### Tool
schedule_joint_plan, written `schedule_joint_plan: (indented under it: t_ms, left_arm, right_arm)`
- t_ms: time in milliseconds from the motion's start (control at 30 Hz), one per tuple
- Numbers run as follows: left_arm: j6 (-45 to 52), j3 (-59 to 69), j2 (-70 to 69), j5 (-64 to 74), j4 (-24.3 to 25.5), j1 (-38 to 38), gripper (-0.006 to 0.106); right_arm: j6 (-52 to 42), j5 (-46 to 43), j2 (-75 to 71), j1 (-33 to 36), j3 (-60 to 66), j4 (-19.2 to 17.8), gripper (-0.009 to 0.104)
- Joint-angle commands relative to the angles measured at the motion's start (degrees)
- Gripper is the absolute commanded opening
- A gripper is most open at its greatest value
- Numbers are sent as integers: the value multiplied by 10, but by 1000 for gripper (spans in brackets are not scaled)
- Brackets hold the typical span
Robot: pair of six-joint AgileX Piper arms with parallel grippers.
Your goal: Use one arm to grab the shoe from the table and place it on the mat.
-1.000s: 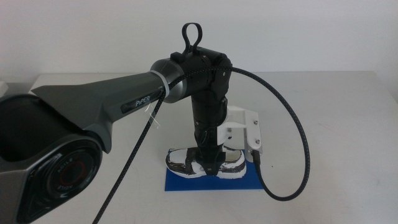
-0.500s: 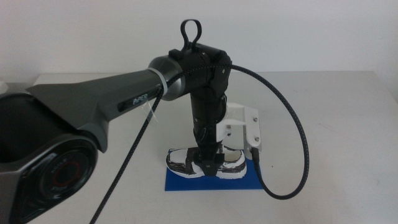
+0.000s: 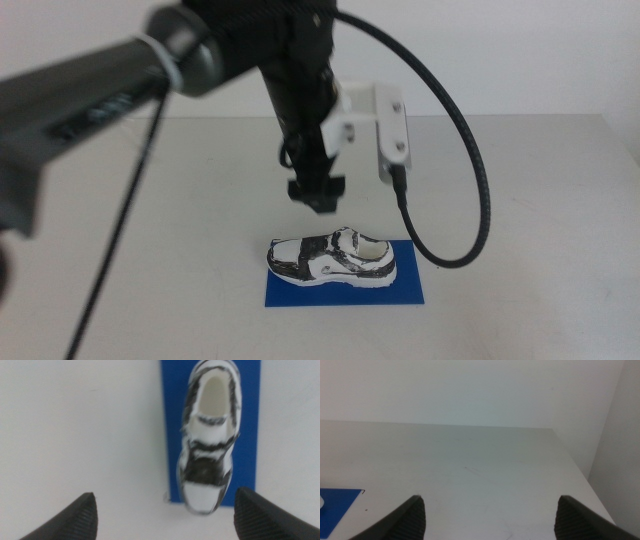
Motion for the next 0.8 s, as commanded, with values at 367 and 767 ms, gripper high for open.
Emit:
schedule_joint_plan:
  t_ms: [367, 767]
  left_arm:
    - [-143, -17, -218, 53, 132, 1, 94]
    - [-342, 163, -422, -39, 225, 1, 94]
  right_arm:
    - [-7, -45, -12, -3, -5, -5, 66]
    - [-7, -45, -12, -3, -5, -5, 66]
